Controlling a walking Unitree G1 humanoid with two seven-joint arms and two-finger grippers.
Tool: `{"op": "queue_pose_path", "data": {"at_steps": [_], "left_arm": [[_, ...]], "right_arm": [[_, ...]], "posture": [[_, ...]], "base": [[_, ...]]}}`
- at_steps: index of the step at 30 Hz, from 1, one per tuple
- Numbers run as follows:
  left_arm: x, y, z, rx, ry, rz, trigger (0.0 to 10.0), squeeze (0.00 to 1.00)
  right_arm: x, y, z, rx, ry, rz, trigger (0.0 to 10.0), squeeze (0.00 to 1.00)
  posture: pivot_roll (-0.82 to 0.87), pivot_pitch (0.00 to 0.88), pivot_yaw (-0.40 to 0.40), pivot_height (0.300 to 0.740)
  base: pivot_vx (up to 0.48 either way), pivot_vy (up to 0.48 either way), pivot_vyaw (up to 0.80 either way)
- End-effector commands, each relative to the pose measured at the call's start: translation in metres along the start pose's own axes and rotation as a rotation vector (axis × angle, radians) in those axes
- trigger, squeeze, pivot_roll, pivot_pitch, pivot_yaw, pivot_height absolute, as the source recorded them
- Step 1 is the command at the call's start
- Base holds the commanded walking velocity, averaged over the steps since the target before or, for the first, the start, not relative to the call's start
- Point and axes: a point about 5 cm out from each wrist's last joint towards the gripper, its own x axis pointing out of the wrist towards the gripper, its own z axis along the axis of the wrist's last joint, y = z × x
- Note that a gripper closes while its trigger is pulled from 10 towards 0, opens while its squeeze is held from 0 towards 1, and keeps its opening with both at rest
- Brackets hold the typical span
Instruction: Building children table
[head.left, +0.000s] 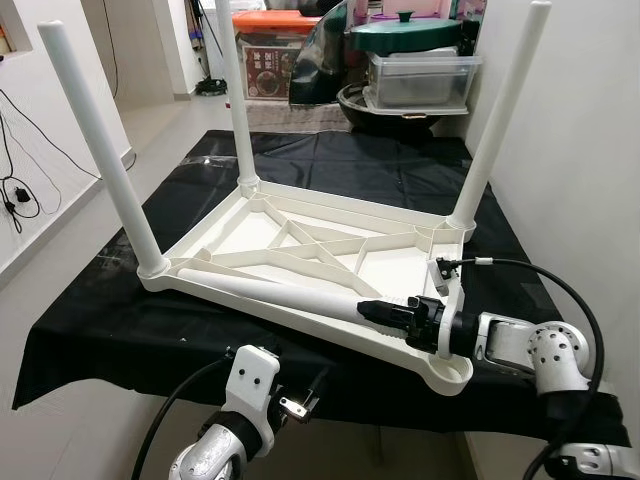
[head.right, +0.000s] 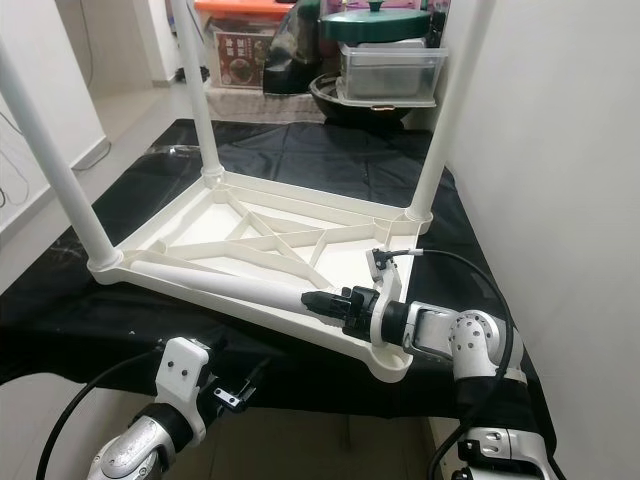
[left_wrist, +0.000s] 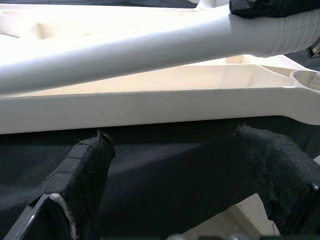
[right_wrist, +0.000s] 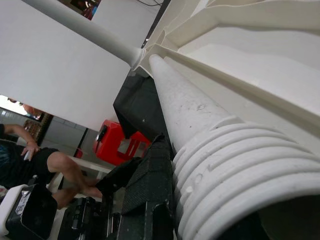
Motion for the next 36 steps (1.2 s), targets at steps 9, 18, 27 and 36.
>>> {"op": "queue_pose_path", "data": {"at_steps": [9, 18, 27, 36], "left_arm": [[0.0, 0.002, -0.004, 0.006, 0.025, -0.002, 10.0, 0.0], [0.001, 0.002, -0.004, 0.004, 0.024, 0.001, 10.0, 0.0], [0.002, 0.004, -0.004, -0.001, 0.021, 0.0, 10.0, 0.0], [0.011, 0.028, 0.022, -0.167, -0.104, 0.109, 10.0, 1.0]], "right_arm": [[-0.009, 0.003, 0.012, -0.021, -0.081, 0.053, 0.0, 0.0], [-0.026, 0.0, 0.025, -0.055, -0.158, 0.063, 0.0, 0.0], [-0.045, -0.004, 0.041, -0.061, -0.276, 0.072, 0.0, 0.0], [-0.041, 0.007, 0.027, 0.002, -0.395, 0.244, 0.0, 0.0]], "posture": [[0.0, 0.006, -0.033, 0.74], [0.0, 0.005, -0.032, 0.74], [-0.01, 0.0, -0.029, 0.74], [-0.01, 0.0, -0.027, 0.74]], "base": [[0.0, 0.0, 0.0], [0.0, 0.0, 0.0], [0.0, 0.0, 0.0], [0.0, 0.0, 0.0]]}}
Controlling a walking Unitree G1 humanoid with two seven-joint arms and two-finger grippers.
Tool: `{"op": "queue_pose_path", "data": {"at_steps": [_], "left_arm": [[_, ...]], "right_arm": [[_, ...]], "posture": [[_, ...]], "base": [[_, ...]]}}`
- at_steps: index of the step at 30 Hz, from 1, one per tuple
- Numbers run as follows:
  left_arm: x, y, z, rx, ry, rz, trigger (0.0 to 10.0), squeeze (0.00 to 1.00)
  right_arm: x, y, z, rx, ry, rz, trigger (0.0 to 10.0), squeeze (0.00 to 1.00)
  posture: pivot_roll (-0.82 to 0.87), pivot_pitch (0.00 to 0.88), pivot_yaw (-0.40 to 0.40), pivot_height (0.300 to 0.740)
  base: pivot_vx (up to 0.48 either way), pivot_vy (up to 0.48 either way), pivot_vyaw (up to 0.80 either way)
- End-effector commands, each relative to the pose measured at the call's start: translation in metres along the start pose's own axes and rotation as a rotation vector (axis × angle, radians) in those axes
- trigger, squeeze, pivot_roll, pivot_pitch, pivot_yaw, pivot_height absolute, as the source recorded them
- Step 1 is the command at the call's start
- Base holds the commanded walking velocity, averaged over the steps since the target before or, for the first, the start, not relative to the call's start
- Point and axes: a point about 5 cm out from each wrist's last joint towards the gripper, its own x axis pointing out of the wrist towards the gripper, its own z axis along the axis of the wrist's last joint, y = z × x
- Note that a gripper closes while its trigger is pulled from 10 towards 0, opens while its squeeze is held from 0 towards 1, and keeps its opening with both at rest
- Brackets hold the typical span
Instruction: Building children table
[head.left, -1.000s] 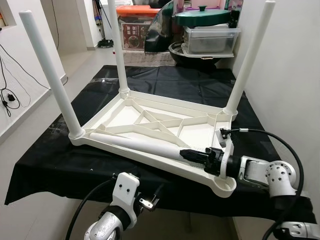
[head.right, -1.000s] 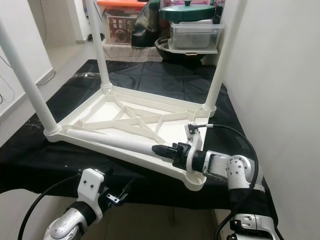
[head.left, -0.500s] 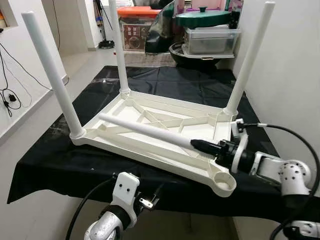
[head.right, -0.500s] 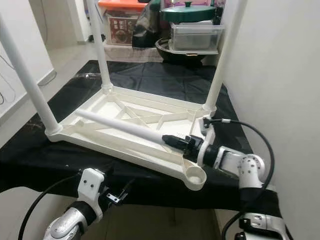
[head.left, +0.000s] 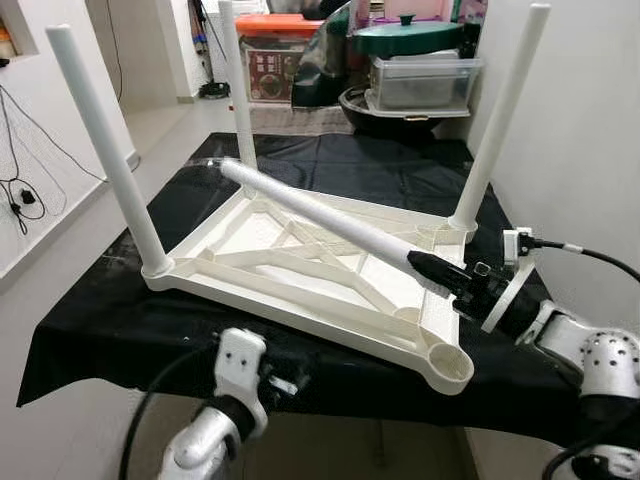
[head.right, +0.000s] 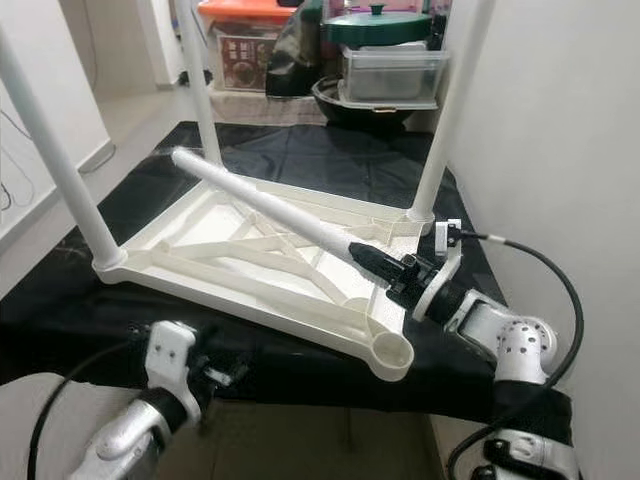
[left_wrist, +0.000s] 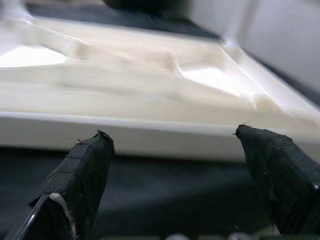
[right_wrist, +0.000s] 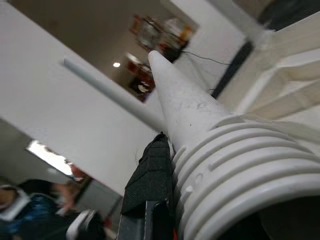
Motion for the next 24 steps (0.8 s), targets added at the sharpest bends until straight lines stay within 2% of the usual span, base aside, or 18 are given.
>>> {"op": "queue_pose_path", "data": {"at_steps": [1, 6, 7, 8, 9, 12, 15, 24], "left_arm": [[0.003, 0.006, 0.008, -0.038, -0.025, 0.024, 10.0, 1.0], [0.011, 0.014, 0.027, -0.086, -0.086, 0.045, 10.0, 1.0], [0.014, 0.015, 0.035, -0.112, -0.11, 0.039, 10.0, 0.28], [0.017, 0.017, 0.044, -0.163, -0.141, 0.033, 10.0, 0.0], [0.017, 0.017, 0.044, -0.163, -0.141, 0.033, 10.0, 0.0], [0.021, 0.019, 0.063, -0.254, -0.209, 0.002, 10.0, 0.0], [0.022, 0.02, 0.071, -0.288, -0.235, -0.019, 10.0, 0.0], [0.016, 0.026, 0.092, -0.446, -0.317, -0.136, 10.0, 0.0]], "right_arm": [[-0.001, 0.005, -0.003, 0.016, -0.03, 0.049, 0.0, 0.0], [-0.003, 0.008, -0.016, 0.064, -0.046, 0.105, 0.0, 0.0], [-0.005, 0.009, -0.02, 0.077, -0.045, 0.126, 0.0, 0.0], [-0.008, 0.01, -0.024, 0.097, -0.051, 0.148, 0.0, 0.0], [-0.008, 0.01, -0.024, 0.097, -0.051, 0.148, 0.0, 0.0], [-0.014, 0.011, -0.029, 0.127, -0.057, 0.186, 0.0, 0.0], [-0.018, 0.013, -0.032, 0.143, -0.052, 0.212, 0.0, 0.0], [-0.029, 0.018, -0.048, 0.172, -0.002, 0.297, 0.0, 0.0]], "posture": [[0.0, 0.0, -0.026, 0.74], [0.01, 0.0, -0.01, 0.74], [0.02, 0.0, -0.015, 0.74], [0.02, 0.0, -0.014, 0.74], [0.02, 0.0, -0.014, 0.74], [0.02, 0.0, -0.019, 0.74], [0.01, 0.0, -0.021, 0.74], [0.01, 0.0, -0.02, 0.74]], "base": [[0.0, 0.0, 0.0], [0.0, 0.0, 0.0], [0.0, 0.0, 0.0], [0.0, 0.0, 0.0], [0.0, 0.0, 0.0], [0.0, 0.0, 0.0], [0.0, 0.0, 0.0], [0.0, 0.0, 0.0]]}}
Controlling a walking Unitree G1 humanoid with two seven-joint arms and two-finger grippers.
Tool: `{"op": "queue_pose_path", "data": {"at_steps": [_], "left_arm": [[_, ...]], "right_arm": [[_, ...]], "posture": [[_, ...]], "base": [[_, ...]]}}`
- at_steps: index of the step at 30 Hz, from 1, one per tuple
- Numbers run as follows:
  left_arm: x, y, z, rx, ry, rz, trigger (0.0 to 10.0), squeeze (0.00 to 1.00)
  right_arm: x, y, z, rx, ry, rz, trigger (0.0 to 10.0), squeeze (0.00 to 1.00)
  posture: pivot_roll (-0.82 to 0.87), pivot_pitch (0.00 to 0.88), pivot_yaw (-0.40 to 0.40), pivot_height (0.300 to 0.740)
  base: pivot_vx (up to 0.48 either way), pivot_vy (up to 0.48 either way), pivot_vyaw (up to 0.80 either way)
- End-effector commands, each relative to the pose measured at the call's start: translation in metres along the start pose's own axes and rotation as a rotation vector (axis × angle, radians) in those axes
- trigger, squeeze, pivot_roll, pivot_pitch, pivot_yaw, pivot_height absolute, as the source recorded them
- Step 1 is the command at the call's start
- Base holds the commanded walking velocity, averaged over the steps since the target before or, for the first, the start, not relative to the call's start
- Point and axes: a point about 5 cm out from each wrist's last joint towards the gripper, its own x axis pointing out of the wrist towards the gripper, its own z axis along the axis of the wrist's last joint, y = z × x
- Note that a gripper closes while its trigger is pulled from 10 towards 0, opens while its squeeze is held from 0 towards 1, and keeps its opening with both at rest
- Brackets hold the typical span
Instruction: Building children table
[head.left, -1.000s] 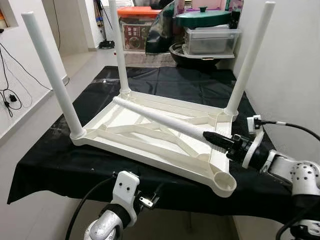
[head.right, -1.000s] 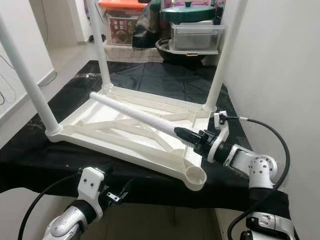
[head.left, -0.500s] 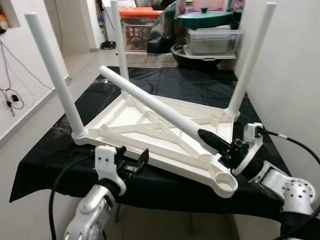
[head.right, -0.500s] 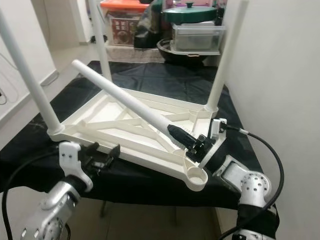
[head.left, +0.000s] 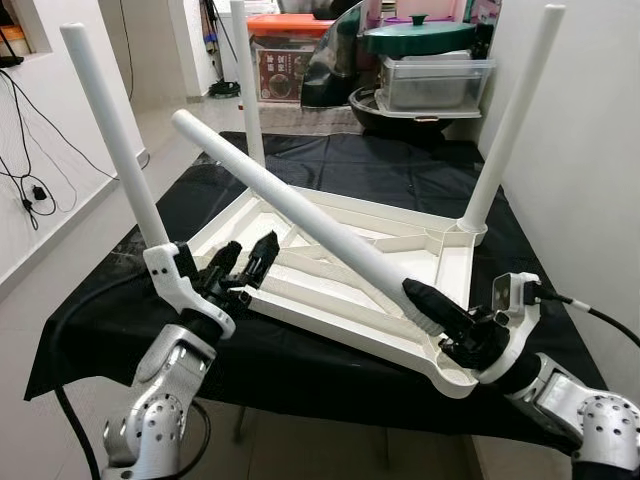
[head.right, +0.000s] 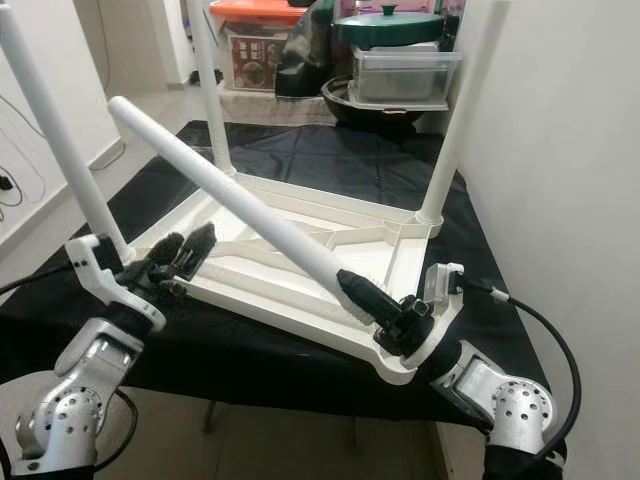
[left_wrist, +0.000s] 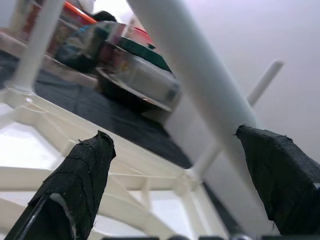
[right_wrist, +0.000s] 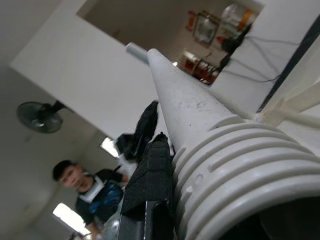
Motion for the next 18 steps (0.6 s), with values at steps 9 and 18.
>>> {"op": "queue_pose_path", "data": {"at_steps": [9, 18], "left_arm": [[-0.004, 0.002, 0.021, -0.101, -0.061, -0.059, 10.0, 0.0], [-0.005, -0.002, 0.038, -0.192, -0.099, -0.161, 10.0, 0.0]], "right_arm": [[0.001, 0.009, -0.008, 0.011, 0.05, 0.088, 0.0, 0.0], [-0.002, 0.01, -0.02, 0.011, 0.113, 0.112, 0.0, 0.0]], "posture": [[0.02, 0.0, -0.022, 0.74], [0.01, 0.0, -0.022, 0.74]], "base": [[0.0, 0.0, 0.0], [0.0, 0.0, 0.0]]}}
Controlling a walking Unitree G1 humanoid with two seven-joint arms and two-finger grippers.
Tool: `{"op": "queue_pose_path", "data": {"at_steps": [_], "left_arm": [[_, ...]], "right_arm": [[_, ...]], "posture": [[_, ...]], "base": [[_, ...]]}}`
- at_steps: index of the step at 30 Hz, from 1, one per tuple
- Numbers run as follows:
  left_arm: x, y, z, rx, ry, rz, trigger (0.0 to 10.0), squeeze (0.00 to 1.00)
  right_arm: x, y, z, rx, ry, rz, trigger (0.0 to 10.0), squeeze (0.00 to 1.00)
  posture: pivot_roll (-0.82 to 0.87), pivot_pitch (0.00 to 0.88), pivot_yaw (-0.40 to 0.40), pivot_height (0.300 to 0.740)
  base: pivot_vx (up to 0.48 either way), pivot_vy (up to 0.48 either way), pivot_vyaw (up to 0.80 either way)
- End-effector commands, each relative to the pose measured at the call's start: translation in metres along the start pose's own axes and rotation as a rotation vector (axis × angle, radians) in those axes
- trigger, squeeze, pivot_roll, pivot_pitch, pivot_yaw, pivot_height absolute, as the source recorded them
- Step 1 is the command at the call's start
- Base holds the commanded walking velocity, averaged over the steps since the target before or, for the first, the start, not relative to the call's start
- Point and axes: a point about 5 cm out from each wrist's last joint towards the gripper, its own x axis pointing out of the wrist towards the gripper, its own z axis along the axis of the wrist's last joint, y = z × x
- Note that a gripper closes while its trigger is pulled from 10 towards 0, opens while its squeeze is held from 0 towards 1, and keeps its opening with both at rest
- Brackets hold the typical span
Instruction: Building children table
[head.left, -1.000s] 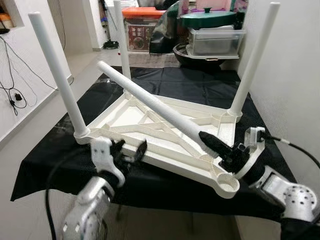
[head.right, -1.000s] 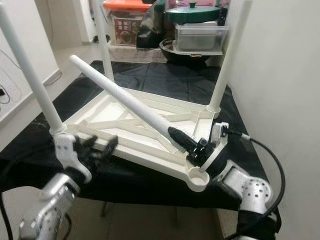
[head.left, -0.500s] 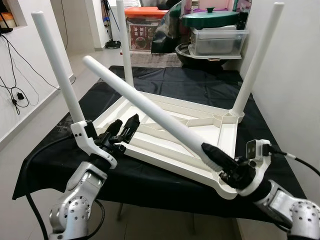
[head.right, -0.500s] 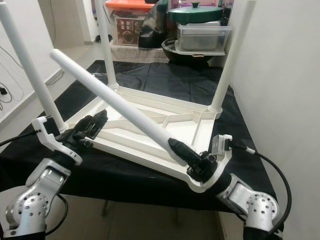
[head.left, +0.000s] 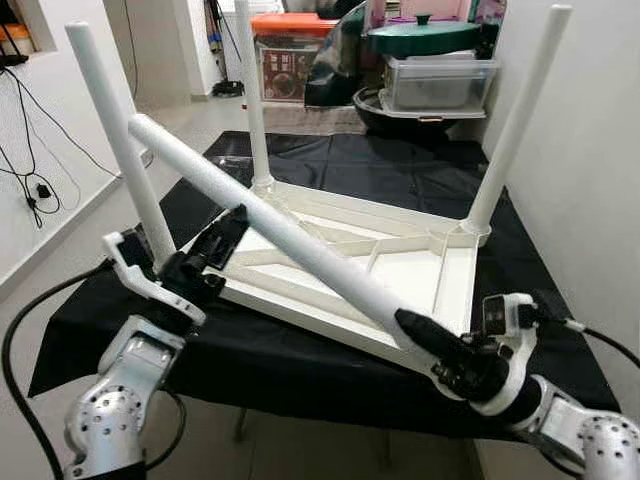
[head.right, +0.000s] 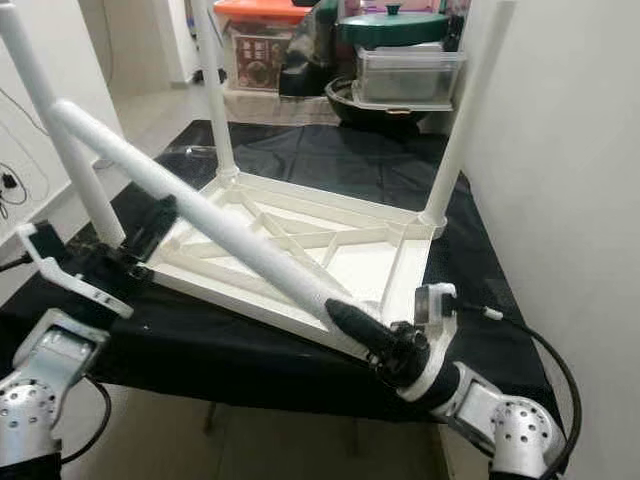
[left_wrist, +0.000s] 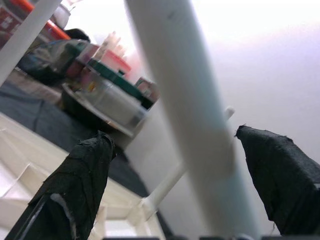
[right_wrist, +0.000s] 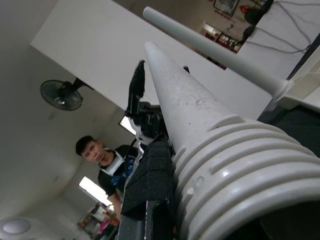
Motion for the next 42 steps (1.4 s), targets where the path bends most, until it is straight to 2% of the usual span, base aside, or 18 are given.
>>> {"op": "queue_pose_path", "data": {"at_steps": [1, 3, 6, 18, 19, 20, 21, 30, 41, 42], "left_arm": [[0.001, -0.002, 0.005, -0.018, -0.01, -0.019, 10.0, 0.0], [0.001, -0.002, 0.005, -0.018, -0.01, -0.019, 10.0, 0.0], [0.002, -0.004, 0.013, -0.068, -0.046, -0.053, 10.0, 0.0], [0.001, -0.005, 0.021, -0.1, -0.066, -0.086, 10.0, 0.0], [0.0, -0.005, 0.023, -0.118, -0.082, -0.089, 6.7, 0.0], [0.0, -0.005, 0.023, -0.118, -0.082, -0.089, 6.7, 0.0], [-0.001, -0.005, 0.026, -0.141, -0.097, -0.099, 0.0, 0.0], [-0.007, 0.002, 0.037, -0.254, -0.185, -0.094, 0.0, 0.0], [-0.009, 0.009, 0.042, -0.287, -0.224, -0.071, 0.0, 0.0], [-0.009, 0.01, 0.042, -0.287, -0.224, -0.071, 0.0, 0.0]], "right_arm": [[0.001, 0.007, -0.001, -0.03, 0.022, 0.044, 0.0, 0.0], [0.001, 0.007, -0.001, -0.03, 0.022, 0.044, 0.0, 0.0], [0.0, 0.006, -0.008, -0.023, 0.052, 0.036, 0.0, 0.0], [-0.001, 0.002, -0.016, -0.015, 0.096, 0.014, 0.0, 0.0], [-0.002, 0.001, -0.016, -0.015, 0.101, 0.01, 0.0, 0.0], [-0.002, 0.001, -0.016, -0.015, 0.101, 0.01, 0.0, 0.0], [-0.002, 0.001, -0.015, -0.018, 0.102, 0.006, 0.0, 0.0], [-0.004, -0.003, -0.012, -0.034, 0.079, -0.01, 0.0, 0.0], [-0.002, -0.003, -0.01, -0.053, 0.061, -0.003, 0.0, 0.0], [0.0, -0.004, -0.01, -0.064, 0.063, -0.012, 6.5, 0.0]], "posture": [[0.01, 0.0, -0.022, 0.74], [0.01, 0.0, -0.022, 0.74], [0.01, 0.0, -0.024, 0.74], [0.01, 0.0, -0.026, 0.74], [0.01, 0.0, -0.027, 0.74], [0.01, 0.0, -0.027, 0.74], [0.01, 0.0, -0.026, 0.74], [0.01, 0.0, -0.024, 0.74], [0.01, 0.0, -0.024, 0.74], [0.01, 0.0, -0.024, 0.74]], "base": [[0.0, 0.0, 0.0], [0.0, 0.0, 0.0], [0.0, 0.0, 0.0], [0.0, 0.0, 0.0], [0.0, 0.0, 0.0], [0.0, 0.0, 0.0], [0.0, 0.0, 0.0], [0.0, 0.0, 0.0], [0.0, 0.0, 0.0], [0.0, 0.0, 0.0]]}}
